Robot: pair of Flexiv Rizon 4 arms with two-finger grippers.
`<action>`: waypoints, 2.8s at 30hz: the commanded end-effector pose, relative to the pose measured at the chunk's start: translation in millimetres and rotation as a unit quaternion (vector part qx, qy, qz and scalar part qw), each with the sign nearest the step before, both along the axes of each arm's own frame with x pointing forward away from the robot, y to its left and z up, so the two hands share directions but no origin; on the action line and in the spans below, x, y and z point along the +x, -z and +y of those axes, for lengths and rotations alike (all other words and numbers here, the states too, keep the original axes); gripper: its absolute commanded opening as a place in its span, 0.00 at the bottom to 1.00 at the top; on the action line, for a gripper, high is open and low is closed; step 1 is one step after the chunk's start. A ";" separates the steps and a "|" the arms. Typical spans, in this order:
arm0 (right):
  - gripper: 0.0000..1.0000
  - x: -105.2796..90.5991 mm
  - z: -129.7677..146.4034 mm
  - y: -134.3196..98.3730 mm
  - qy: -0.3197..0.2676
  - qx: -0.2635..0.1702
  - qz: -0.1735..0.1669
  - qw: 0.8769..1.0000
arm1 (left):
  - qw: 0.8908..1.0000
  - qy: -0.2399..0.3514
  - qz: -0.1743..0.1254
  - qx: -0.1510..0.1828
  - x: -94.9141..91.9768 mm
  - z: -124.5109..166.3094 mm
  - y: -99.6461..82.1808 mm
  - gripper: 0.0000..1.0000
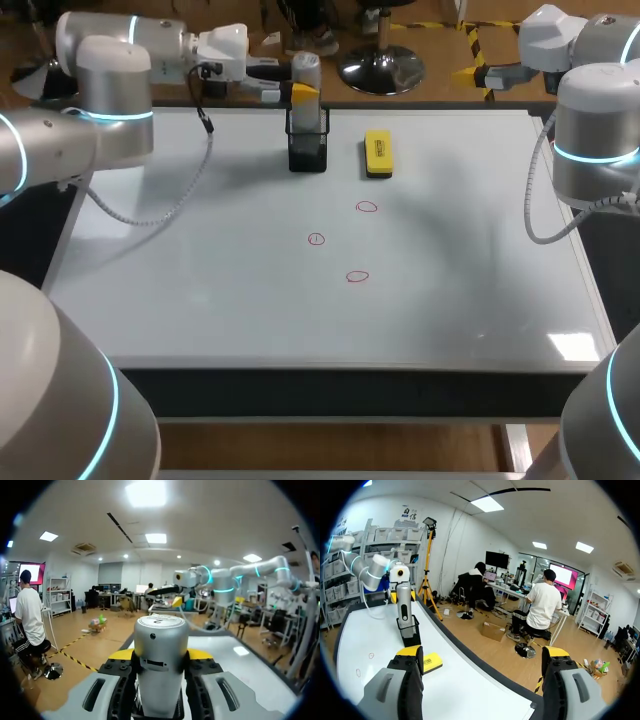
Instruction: Pick up the inspection probe, press it on each red-marked spot on the whiteboard one by one, put down the probe, pick up the eraser, and wipe off all the red marks.
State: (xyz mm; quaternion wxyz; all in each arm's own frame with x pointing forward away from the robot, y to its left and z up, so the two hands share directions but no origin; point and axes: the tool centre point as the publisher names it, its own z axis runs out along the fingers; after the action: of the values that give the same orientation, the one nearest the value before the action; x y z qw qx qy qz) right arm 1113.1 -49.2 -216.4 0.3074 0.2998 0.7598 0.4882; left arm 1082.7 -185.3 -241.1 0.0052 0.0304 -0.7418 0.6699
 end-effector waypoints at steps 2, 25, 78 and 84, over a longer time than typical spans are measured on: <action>1.00 0.5 -0.3 0.0 0.000 0.000 0.001 1.000 | 1.000 -0.005 -0.005 -0.001 -5.1 0.8 -20.6 0.00; 1.00 0.5 -0.3 0.0 0.000 0.000 0.001 1.000 | 1.000 -0.015 -0.015 -0.022 -2.8 33.7 -88.5 0.00; 1.00 0.5 -0.3 0.0 0.000 0.000 0.001 1.000 | 0.998 0.048 -0.044 -0.011 -6.7 175.2 -31.0 0.00; 1.00 0.5 -0.3 0.0 0.000 0.000 0.001 1.000 | 0.998 0.048 -0.044 -0.011 -6.7 175.2 -31.0 0.00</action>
State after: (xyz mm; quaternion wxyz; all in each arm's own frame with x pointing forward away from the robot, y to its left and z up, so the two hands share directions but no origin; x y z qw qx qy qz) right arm 1113.1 -49.2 -216.4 0.3074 0.2998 0.7598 0.4882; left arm 1075.8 -10.2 -211.1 0.0048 -0.0346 -0.7342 0.6781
